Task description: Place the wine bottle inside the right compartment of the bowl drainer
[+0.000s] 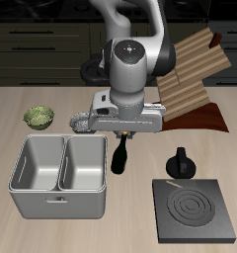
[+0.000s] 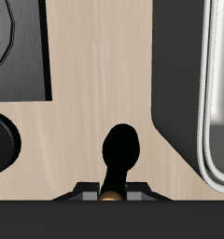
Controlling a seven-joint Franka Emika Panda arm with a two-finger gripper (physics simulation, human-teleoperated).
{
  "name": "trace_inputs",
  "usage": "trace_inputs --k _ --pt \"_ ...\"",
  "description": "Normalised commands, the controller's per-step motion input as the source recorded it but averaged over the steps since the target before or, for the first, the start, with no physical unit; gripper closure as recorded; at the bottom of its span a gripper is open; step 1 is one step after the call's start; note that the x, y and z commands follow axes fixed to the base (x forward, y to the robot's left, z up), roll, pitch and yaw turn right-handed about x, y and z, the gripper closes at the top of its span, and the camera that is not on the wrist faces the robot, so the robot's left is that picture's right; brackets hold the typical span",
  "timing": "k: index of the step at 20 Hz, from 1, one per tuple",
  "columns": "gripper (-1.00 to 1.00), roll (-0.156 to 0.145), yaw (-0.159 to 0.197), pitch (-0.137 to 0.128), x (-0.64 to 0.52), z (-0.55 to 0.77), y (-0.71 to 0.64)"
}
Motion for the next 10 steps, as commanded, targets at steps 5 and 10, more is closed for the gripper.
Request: trace_inputs --k 5,10 --pt "1.0 0.015 0.004 -0.025 -0.19 0.29 -0.07" --pt "1.0 0.022 0.017 -0.036 -0.27 0.35 -0.07"
